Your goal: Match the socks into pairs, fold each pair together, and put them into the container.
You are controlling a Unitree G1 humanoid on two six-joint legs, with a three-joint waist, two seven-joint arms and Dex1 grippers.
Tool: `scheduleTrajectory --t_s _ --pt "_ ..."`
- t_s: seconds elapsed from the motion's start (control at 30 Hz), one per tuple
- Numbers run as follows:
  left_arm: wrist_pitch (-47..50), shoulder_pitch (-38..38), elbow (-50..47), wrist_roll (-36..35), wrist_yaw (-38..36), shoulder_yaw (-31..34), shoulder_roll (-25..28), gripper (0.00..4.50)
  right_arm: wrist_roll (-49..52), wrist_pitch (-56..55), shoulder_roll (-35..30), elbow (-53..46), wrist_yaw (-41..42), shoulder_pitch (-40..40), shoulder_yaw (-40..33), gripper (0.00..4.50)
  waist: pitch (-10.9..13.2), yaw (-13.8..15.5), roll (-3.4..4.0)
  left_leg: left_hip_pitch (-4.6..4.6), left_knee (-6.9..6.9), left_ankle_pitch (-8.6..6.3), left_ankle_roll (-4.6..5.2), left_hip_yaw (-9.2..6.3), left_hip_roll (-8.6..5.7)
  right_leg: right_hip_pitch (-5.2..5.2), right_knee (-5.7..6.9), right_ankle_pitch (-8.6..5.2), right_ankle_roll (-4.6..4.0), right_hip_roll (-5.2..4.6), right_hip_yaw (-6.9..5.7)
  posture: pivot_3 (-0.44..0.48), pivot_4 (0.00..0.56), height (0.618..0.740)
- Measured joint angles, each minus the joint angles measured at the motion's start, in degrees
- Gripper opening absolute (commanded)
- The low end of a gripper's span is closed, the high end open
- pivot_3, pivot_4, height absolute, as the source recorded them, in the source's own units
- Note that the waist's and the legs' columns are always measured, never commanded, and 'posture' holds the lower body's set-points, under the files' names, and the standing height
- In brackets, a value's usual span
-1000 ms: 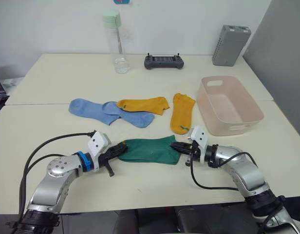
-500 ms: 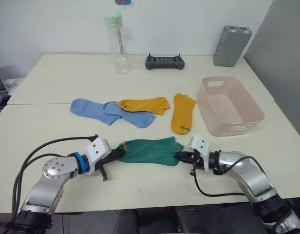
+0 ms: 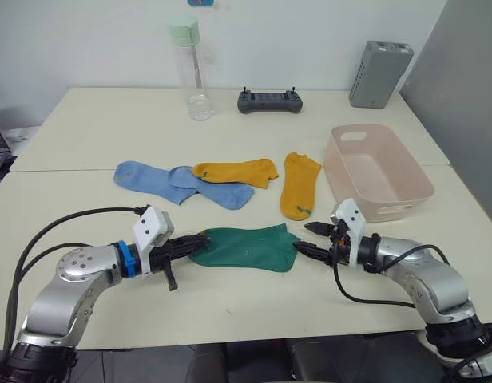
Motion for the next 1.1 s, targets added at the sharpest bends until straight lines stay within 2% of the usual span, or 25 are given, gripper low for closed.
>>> scheduleTrajectory --t_s 0.2,0.33,0.37,0.5,0.67,0.93,1.1 --pt "1.0 -4.7 -0.6 -0.5 -1.6 -0.2 1.7 0.00 -1.5 2.6 0.4 3.6 0.5 -4.0 4.4 4.46 0.0 -0.1 0.01 0.00 0.02 0.00 0.00 0.03 0.00 0.01 0.00 0.02 0.04 0.00 0.02 0.000 0.150 0.740" --pt "-0.2 -4.9 0.7 1.0 -2.1 -1.6 1.7 0.00 -0.9 4.8 0.6 3.6 0.4 -4.7 4.5 3.70 0.0 -0.1 0.00 0.00 0.00 0.00 0.00 -0.02 0.02 0.00 0.01 0.02 0.04 0.04 -0.03 0.000 0.150 0.740" --pt "-0.2 -4.8 0.9 1.2 -2.4 -1.6 1.7 0.00 -0.6 5.7 0.7 3.2 0.4 -4.6 4.3 3.20 0.0 -0.1 0.00 0.00 -0.02 0.00 0.00 -0.03 0.02 0.00 0.01 0.02 0.04 0.04 -0.03 0.000 0.150 0.740" --pt "-0.1 -4.7 0.9 1.3 -2.8 -1.6 1.6 0.00 3.5 10.3 2.9 2.8 0.1 -3.8 2.3 1.80 0.0 -0.1 0.00 -0.02 -0.02 0.00 0.00 -0.03 0.02 0.00 0.01 0.02 0.04 0.04 -0.03 0.000 0.150 0.740" --pt "-0.2 -4.7 1.0 1.8 -3.0 -2.3 1.3 0.00 4.8 12.5 2.0 2.7 0.7 -3.5 2.2 0.03 0.0 0.0 0.01 -0.02 0.00 0.00 0.00 -0.03 0.01 0.00 0.01 0.02 0.05 0.03 -0.02 0.000 0.150 0.740" --pt "-0.3 -5.8 1.0 2.9 -3.9 -6.0 -0.5 0.00 6.0 12.6 -1.3 6.6 3.0 -5.6 -0.1 0.03 0.0 0.0 0.03 -0.03 0.02 0.00 0.00 -0.02 -0.01 0.01 0.01 0.05 0.09 0.03 0.00 0.000 0.150 0.740" --pt "-2.3 -10.3 3.5 7.2 -3.4 -13.1 -5.0 0.00 6.0 11.7 -4.7 11.4 8.7 -9.5 0.0 0.03 0.0 0.1 0.02 -0.03 0.09 0.00 0.00 -0.03 -0.02 0.05 0.01 0.08 0.13 0.05 -0.01 0.000 0.150 0.740"
